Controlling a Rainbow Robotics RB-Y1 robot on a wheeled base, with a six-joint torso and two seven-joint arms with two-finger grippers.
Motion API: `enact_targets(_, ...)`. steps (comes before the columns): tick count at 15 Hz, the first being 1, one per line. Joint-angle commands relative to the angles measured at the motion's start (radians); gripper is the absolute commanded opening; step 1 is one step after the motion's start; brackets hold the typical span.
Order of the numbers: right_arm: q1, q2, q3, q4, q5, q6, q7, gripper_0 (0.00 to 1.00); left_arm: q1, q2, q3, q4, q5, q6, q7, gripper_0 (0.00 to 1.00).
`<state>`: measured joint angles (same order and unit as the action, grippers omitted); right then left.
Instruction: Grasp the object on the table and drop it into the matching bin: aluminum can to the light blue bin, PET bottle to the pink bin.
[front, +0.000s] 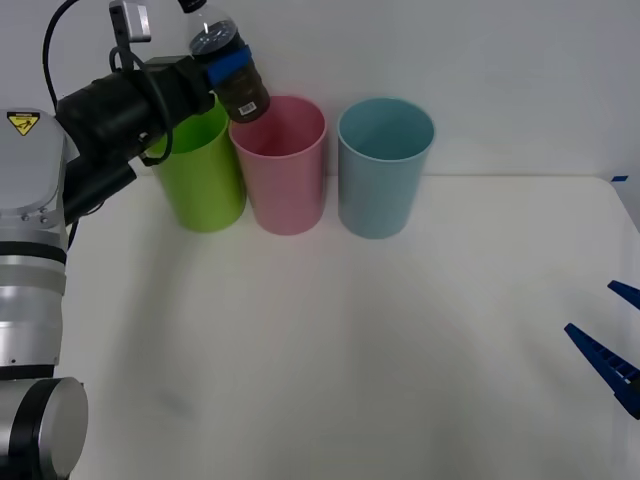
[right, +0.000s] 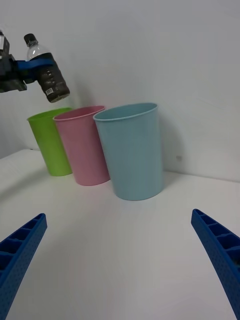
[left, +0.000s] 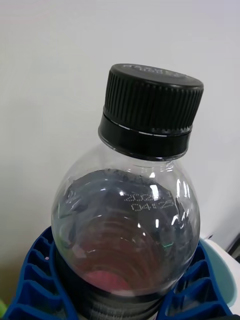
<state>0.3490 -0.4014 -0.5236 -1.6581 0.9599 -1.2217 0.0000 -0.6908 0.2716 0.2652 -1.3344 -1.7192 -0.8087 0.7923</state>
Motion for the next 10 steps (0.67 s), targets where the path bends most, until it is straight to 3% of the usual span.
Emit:
enact_targets(1, 0.0, 0.0, 0.0, 0.0, 0.0, 0.0, 0.0, 1.0, -0.058, -0.002, -0.017, 0.069, -0.017, 0.008, -0.008, 0.0)
enact_targets(10, 0.0, 0.0, 0.0, 0.0, 0.0, 0.0, 0.0, 1.0, -0.108, -0.051, -0.021, 0.11, -0.096, 0.04, -0.019, 0.0)
